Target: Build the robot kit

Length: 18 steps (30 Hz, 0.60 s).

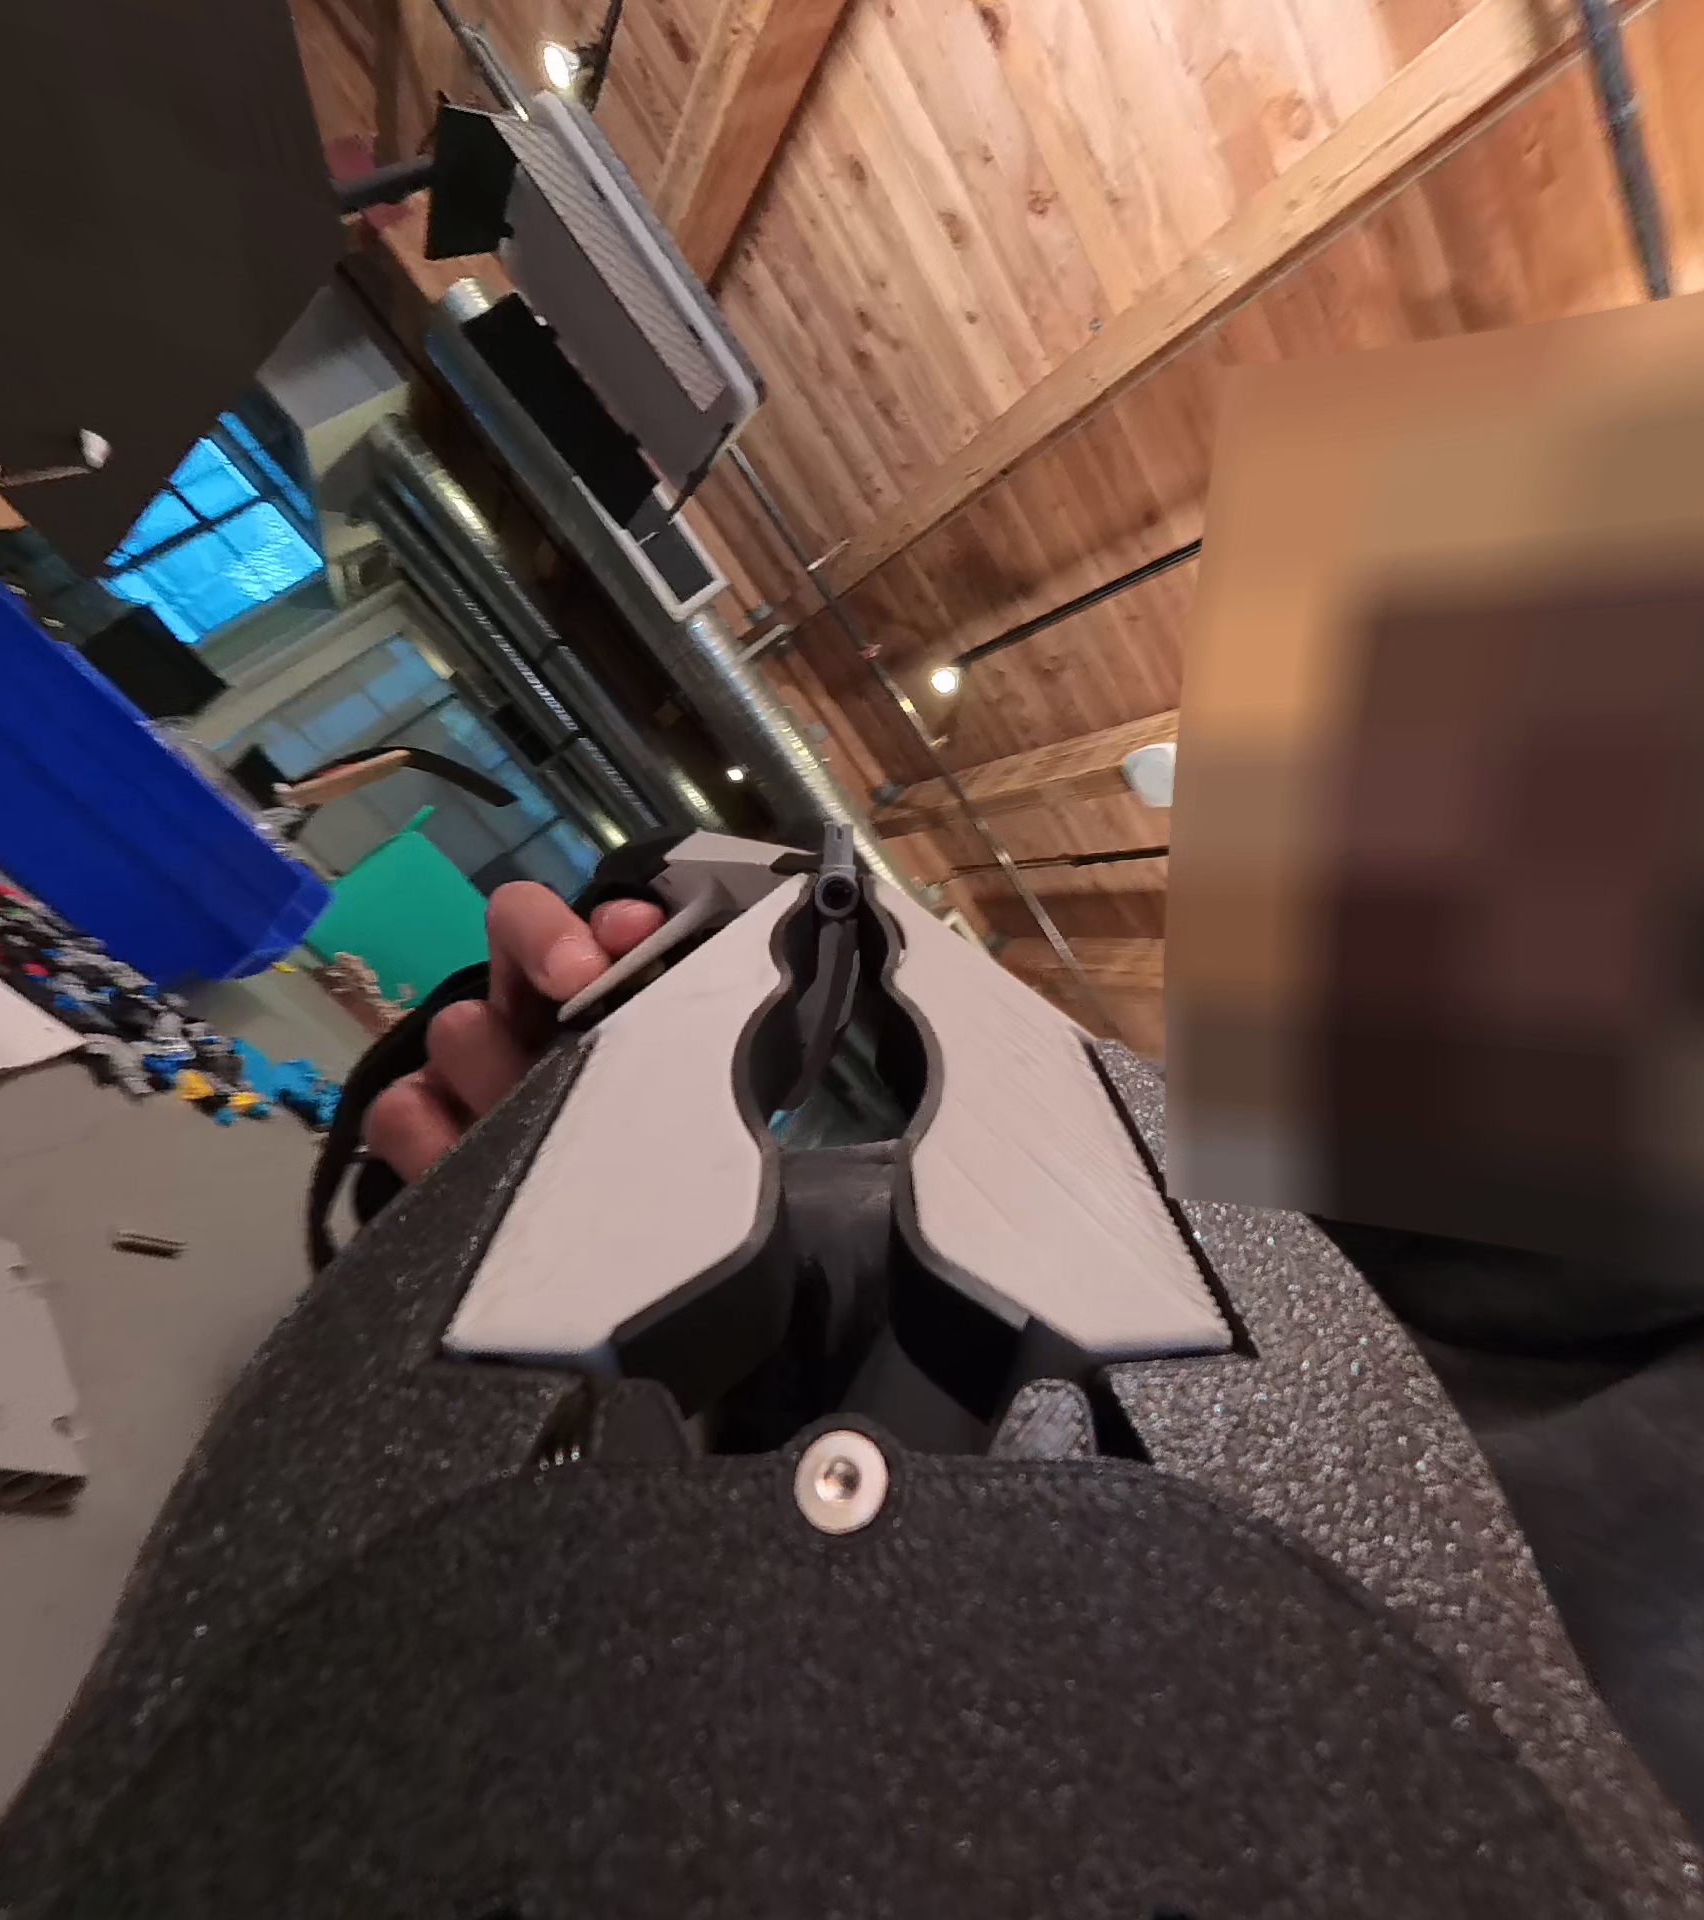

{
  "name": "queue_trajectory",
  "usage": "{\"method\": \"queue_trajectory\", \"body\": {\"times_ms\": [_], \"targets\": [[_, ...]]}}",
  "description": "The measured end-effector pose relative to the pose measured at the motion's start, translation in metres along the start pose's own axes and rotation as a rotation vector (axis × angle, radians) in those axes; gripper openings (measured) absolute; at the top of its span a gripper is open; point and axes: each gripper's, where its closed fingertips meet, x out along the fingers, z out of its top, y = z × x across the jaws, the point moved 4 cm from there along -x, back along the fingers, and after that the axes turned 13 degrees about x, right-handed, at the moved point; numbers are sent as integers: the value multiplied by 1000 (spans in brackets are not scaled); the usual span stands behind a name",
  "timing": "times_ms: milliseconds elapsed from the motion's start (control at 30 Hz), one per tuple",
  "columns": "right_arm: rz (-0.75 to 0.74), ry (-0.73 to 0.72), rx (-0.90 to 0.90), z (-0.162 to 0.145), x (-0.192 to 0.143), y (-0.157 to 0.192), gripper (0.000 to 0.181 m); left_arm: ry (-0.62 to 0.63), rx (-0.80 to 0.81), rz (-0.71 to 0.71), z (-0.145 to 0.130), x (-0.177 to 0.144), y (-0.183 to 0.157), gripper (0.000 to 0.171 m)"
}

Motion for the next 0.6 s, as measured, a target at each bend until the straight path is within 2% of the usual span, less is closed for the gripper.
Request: {"method": "queue_trajectory", "body": {"times_ms": [33, 133, 600], "targets": [[2, 5, 11, 0, -1, 0, 3, 10, 11, 5, 0, 0, 0, 5], [-30, 28, 28, 1, -3, -3, 12, 21, 26, 11, -1, 1, 0, 5], [-24, 83, 32, 1, -10, -1, 3, 51, 68, 44, -3, 0, 3, 6]]}}
